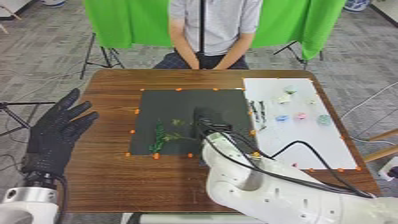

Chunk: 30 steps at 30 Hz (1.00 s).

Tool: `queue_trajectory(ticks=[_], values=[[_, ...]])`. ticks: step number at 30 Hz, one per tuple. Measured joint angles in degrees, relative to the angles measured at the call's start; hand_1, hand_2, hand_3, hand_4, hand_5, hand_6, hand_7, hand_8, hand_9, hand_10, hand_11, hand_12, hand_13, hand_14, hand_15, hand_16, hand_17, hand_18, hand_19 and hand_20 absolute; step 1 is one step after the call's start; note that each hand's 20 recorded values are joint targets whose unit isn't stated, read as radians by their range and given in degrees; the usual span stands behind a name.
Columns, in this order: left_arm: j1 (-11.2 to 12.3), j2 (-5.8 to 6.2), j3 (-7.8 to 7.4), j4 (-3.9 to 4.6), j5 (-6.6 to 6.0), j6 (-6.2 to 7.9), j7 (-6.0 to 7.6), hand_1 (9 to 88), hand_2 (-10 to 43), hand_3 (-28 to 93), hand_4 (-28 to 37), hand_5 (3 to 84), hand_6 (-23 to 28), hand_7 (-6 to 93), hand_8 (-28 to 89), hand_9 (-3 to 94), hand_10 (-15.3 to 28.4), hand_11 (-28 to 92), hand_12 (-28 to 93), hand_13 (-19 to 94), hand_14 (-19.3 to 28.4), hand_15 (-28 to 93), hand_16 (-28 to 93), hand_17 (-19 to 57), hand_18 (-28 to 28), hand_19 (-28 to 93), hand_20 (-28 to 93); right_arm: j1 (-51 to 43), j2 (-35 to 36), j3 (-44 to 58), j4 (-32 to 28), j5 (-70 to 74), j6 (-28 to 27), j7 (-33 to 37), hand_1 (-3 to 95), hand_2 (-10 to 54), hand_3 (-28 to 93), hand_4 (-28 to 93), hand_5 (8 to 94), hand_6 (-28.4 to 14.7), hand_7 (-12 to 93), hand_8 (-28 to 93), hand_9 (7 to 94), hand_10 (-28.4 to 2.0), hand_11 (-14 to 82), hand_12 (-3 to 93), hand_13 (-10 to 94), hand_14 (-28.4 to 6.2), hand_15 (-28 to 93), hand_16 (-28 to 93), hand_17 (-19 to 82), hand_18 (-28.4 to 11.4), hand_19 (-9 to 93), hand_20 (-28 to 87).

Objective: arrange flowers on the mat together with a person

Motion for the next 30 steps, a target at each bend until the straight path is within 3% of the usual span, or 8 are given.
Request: queue_trajectory(ticks=[10, 18, 21, 30], values=[[-2.1, -0.1, 0.53, 0.39, 0.75, -0.73, -1.55, 22.1, 7.1, 76, -22.1, 30.4, 5.3, 10.1, -8, 28.4, 15.0, 19, 12, 19, 21.4, 42, -5, -9.6, 18.8, 36, 13, -0.04, -1.32, -1.0, 1.71, -0.26, -3.79, -0.24, 50.8, -9.5, 61, -21, 93.6, 1.1, 19, 1, 93.7, -10.3, 43.0, 12.6, 94, -7.1, 51, 21, 63, -17.6, 93, 13], [-2.36, -0.1, 0.57, 0.4, 1.28, -1.1, -2.57, 22.4, 7.1, 76, -21.8, 30.4, 5.3, 10.2, -8, 28.4, 15.1, 19, 12, 19, 21.4, 43, -5, -9.6, 18.6, 36, 13, -0.36, -2.33, -1.27, 1.86, -0.9, -4.94, -0.34, 46.8, -6.3, 64, -22, 93.7, 1.9, 23, -5, 93.7, -10.0, 45.8, 11.5, 94, -7.3, 53, 20, 64, -18.2, 93, 16], [-2.45, -0.1, 0.71, 0.4, 1.28, -1.1, -2.66, 22.4, 7.0, 76, -21.6, 30.5, 5.3, 10.2, -8, 28.3, 15.0, 19, 12, 19, 21.4, 43, -5, -9.6, 18.4, 36, 13, -0.86, -2.77, -0.75, 1.85, -0.9, -5.45, -0.5, 44.7, -3.6, 64, -22, 93.7, 2.5, 26, -16, 93.7, -10.0, 46.6, 11.3, 94, -7.0, 54, 18, 65, -18.0, 93, 16], [-2.51, 0.34, 1.39, 0.52, 1.14, -1.01, -2.46, 22.8, 7.1, 76, -21.1, 30.5, 5.4, 10.3, -9, 28.3, 15.1, 19, 12, 19, 21.3, 43, -5, -9.5, 18.3, 36, 14, -0.86, -3.26, -1.46, 1.86, -1.23, -2.99, -0.87, 41.6, 0.0, 62, -24, 93.7, 2.7, 25, -17, 93.7, -10.0, 46.0, 11.2, 94, -6.8, 54, 18, 66, -17.4, 93, 15]])
